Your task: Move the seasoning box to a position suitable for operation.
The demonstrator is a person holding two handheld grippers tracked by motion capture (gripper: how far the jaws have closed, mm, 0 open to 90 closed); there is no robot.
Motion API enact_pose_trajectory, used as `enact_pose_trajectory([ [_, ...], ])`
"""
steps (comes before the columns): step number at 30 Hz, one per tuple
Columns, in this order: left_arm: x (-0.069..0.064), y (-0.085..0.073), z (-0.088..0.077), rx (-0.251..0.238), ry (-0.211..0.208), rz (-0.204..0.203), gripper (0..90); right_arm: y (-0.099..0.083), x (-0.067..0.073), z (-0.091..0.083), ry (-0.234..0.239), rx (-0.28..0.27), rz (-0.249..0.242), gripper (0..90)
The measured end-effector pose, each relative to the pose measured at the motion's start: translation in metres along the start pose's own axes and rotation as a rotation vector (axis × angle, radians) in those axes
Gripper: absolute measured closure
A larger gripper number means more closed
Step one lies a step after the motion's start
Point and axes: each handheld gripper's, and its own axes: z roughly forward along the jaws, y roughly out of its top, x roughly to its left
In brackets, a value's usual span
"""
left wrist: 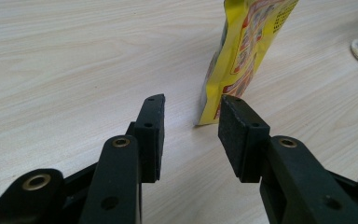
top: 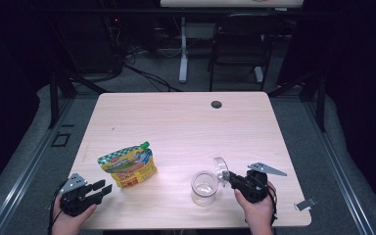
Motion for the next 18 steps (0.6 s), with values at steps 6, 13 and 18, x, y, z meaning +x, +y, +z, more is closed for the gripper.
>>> enact_pose_trajectory([
  [6, 0.001, 0.000, -0.001, 0.003, 0.005, 0.003, 61.5, -0.001, -0.003, -0.001, -0.015, -0.018, -0.017, 80.4],
  [13, 0.001, -0.001, 0.000, 0.002, 0.007, -0.003, 61.5, -0.005, -0.010, -0.005, -0.034, -0.013, -0.068, 78.5],
  [18, 0.001, 0.000, 0.000, 0.000, 0.009, 0.001, 61.5, -0.007, -0.012, -0.007, -0.048, 0.004, -0.090, 77.0],
])
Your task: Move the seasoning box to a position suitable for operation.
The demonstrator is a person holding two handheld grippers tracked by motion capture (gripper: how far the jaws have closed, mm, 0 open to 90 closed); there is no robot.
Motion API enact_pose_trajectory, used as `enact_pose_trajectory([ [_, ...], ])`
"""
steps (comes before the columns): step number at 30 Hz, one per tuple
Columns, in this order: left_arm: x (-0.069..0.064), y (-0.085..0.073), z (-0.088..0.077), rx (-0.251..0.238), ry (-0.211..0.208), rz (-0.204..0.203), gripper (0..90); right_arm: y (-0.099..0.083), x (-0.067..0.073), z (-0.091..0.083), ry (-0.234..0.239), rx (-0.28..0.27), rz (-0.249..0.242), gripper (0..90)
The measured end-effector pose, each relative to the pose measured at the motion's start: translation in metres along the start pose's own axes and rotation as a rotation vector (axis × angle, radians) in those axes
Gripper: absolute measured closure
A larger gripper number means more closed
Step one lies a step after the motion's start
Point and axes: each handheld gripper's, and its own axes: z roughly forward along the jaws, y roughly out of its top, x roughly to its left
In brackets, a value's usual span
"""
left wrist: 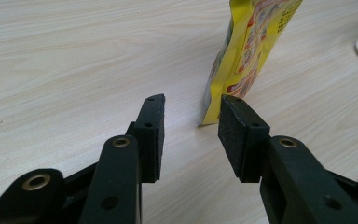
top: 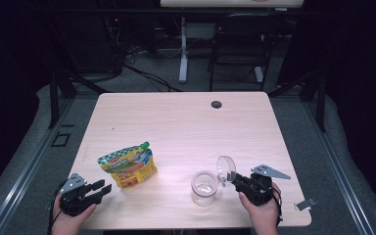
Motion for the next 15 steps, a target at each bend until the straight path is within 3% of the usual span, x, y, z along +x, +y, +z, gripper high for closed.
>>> enact_pose_trajectory([
  [9, 0.0012, 0.0028, -0.0014, -0.018, -0.005, -0.010, 61.3, -0.0068, 0.0049, -0.0014, 0.024, 0.065, -0.071, 74.4],
  [15, 0.0013, 0.0043, -0.0016, -0.030, -0.007, -0.015, 61.5, -0.0106, 0.0076, 0.0023, 0.033, 0.101, -0.089, 73.9],
])
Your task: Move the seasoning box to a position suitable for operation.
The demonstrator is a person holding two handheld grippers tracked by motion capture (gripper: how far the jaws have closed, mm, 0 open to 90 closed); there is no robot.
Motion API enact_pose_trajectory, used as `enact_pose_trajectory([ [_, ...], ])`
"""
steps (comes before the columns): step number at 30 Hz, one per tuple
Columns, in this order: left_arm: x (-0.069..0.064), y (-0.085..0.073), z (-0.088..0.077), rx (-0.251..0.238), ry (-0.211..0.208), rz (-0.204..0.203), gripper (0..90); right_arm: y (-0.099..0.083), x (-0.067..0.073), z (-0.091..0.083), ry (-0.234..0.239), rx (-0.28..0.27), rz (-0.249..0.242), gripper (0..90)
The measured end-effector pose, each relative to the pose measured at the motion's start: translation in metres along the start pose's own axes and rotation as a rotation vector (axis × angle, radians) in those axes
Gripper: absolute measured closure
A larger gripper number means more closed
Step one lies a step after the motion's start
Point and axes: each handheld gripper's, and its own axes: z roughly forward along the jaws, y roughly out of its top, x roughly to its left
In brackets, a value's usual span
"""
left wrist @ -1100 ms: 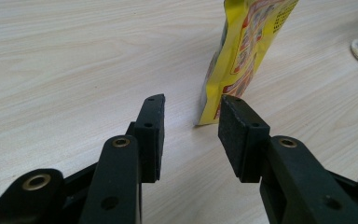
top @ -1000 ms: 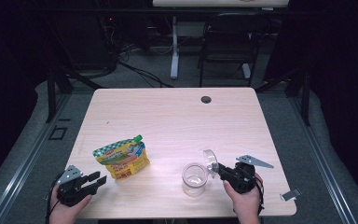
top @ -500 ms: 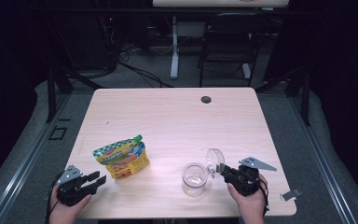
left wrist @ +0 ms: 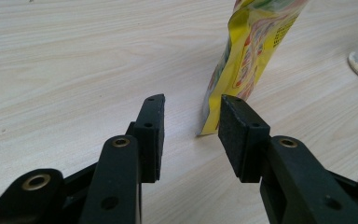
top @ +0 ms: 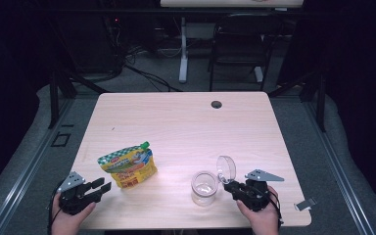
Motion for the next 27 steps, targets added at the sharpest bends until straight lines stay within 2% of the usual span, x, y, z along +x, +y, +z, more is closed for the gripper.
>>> enact_pose_trajectory([
  [2, 0.000, 0.000, 0.000, 0.002, -0.002, 0.001, 61.8, -0.001, -0.001, 0.003, 0.000, 0.019, -0.003, 75.5],
  [6, -0.001, 0.000, 0.001, 0.001, -0.003, 0.004, 62.2, -0.001, -0.005, 0.008, 0.011, 0.014, 0.031, 80.4],
  [9, -0.003, 0.000, 0.000, 0.004, -0.003, 0.006, 62.2, 0.000, -0.006, 0.010, 0.004, 0.010, 0.030, 83.3],
  [13, -0.005, -0.002, -0.001, 0.010, -0.003, 0.014, 62.2, 0.003, -0.008, 0.013, -0.005, 0.001, 0.036, 83.5],
  [16, -0.007, -0.003, -0.005, 0.009, 0.001, 0.014, 62.2, 0.006, -0.012, 0.017, 0.011, -0.004, 0.053, 83.4],
  [21, -0.007, -0.006, -0.008, -0.006, -0.001, -0.007, 60.2, 0.012, -0.016, 0.026, 0.039, -0.012, 0.043, 83.4],
  [23, -0.007, -0.006, -0.010, -0.003, 0.003, 0.003, 59.2, 0.014, -0.016, 0.030, 0.042, -0.016, 0.043, 83.0],
  [27, -0.007, -0.004, -0.010, -0.014, -0.019, 0.018, 55.9, 0.016, -0.018, 0.032, 0.067, -0.029, 0.051, 77.2],
])
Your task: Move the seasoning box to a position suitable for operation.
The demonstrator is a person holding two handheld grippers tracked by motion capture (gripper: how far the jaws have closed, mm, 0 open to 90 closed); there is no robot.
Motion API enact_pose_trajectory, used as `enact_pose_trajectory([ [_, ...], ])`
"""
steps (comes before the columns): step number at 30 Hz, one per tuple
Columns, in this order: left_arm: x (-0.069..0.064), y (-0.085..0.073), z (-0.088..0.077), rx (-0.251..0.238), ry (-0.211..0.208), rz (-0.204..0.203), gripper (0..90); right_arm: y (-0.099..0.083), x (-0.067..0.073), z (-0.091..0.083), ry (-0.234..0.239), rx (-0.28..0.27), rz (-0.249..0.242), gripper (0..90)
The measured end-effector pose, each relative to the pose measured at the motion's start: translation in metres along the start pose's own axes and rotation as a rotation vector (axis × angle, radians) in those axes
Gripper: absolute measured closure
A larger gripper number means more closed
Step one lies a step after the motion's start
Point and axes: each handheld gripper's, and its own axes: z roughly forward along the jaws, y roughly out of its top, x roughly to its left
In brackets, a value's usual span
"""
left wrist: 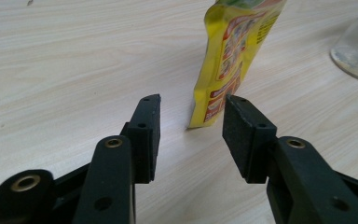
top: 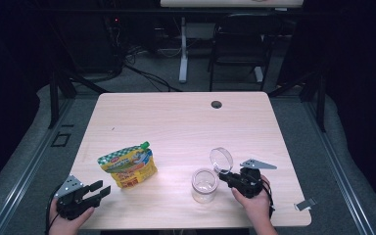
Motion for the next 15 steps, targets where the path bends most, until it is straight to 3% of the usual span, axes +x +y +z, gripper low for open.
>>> enact_pose_trajectory([
  [7, -0.004, 0.006, 0.015, 0.024, -0.052, 0.038, 51.3, -0.004, 0.001, -0.006, 0.000, -0.003, -0.012, 71.0],
  [11, -0.002, 0.013, 0.025, 0.016, -0.103, 0.038, 51.3, -0.010, 0.000, -0.011, -0.004, 0.006, -0.005, 68.5],
  [15, 0.002, 0.016, 0.032, 0.007, -0.116, 0.036, 52.2, -0.014, 0.000, -0.016, -0.014, 0.002, -0.003, 67.6],
])
